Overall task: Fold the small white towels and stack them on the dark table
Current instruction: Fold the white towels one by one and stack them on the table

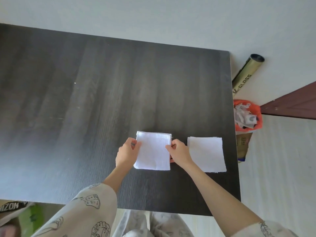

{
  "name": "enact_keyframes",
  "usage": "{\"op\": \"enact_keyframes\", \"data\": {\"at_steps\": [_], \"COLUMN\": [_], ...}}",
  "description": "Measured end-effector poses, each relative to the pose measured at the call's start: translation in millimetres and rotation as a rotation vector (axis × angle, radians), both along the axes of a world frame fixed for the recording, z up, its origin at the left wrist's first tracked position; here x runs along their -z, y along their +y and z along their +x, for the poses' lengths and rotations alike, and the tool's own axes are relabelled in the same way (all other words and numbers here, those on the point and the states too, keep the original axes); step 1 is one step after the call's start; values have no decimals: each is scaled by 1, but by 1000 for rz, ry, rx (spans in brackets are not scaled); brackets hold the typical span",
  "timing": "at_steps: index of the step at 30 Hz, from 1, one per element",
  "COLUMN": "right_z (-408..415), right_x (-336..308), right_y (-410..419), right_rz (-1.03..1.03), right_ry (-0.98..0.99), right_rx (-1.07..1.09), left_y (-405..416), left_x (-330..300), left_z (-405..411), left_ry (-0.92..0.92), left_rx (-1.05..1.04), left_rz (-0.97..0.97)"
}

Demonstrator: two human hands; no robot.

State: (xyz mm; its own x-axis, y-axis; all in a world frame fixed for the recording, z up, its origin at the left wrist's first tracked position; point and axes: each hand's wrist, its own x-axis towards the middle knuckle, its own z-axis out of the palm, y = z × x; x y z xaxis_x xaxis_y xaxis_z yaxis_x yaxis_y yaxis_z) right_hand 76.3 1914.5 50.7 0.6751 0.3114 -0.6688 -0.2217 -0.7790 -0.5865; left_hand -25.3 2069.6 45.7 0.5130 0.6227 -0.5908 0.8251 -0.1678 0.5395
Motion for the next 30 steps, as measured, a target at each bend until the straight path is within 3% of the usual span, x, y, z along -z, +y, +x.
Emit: {"op": "enact_keyframes", "data": {"at_steps": [6,14,22,30], "right_z": [-2,-34,-124,-222], "right_x": [-5,-49,-105,-155], "right_y": [-2,-47,-200,-410], "right_rz": [25,83,186,268], "right_ry": [-42,-110,-190,-380], "right_rx": [69,261,689,1206], "left_y": [8,-6,-144,-383], "left_x": [-10,-64,-101,-142], "left_z": [-6,-14,-6,-2], "left_ry": [56,-253,-369,-460], "left_rx": [12,136,760,1412], "left_rz": [-9,72,-62,-93]}}
